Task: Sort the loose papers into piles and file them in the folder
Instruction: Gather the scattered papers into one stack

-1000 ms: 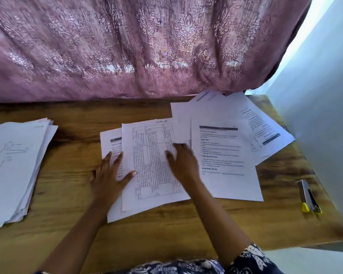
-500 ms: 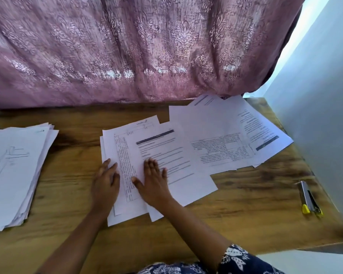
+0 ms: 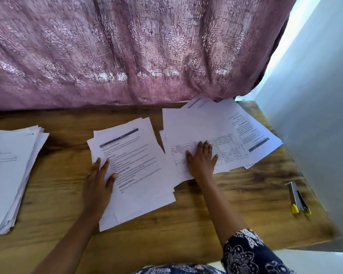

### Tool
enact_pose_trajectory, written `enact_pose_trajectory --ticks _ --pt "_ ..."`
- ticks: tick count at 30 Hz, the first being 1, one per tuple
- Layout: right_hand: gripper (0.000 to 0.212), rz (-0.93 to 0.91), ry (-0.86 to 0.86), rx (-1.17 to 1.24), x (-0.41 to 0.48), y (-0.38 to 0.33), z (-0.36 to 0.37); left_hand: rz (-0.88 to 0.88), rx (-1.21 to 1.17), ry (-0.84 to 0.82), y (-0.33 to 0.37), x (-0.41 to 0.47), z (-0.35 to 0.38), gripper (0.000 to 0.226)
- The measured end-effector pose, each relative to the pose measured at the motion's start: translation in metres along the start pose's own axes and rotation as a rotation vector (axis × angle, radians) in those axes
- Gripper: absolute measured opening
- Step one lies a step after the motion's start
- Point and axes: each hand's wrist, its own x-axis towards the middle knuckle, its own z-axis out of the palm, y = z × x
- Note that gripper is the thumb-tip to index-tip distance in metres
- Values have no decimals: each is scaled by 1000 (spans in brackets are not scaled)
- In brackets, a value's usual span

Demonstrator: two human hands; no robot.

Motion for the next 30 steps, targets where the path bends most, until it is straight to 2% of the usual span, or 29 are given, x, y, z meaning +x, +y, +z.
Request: enact_pose_trajectory --ticks 3,8,12,14,16,19,20,22,27,30 --pt "74 -90 -33 -35 12 14 -7 36 4 54 -3 1 4 40" --pt "78 -282 -240 -64 35 32 -31 81 55 59 -7 2 7 40" --pt "71 -375 -320 -114 37 26 -44 93 75 64 -4 3 8 44" --pt "68 -401 -257 -184 27 11 -39 94 87 74 -3 3 8 44" --pt "69 -393 -147 -153 10 -10 -24 95 101 78 -2 3 7 43" --pt "88 -326 -111 -108 -10 -27 5 61 99 56 0 3 7 40" --pt "89 -314 -108 -115 -12 -26 11 44 96 49 1 2 7 40" --pt "83 -304 -66 -99 -11 -20 16 22 92 34 3 1 7 43" --pt "62 -291 -9 25 -6 -13 5 20 70 36 1 -1 3 69" --pt "45 -199 23 140 -8 -25 -26 24 75 25 1 1 4 63"
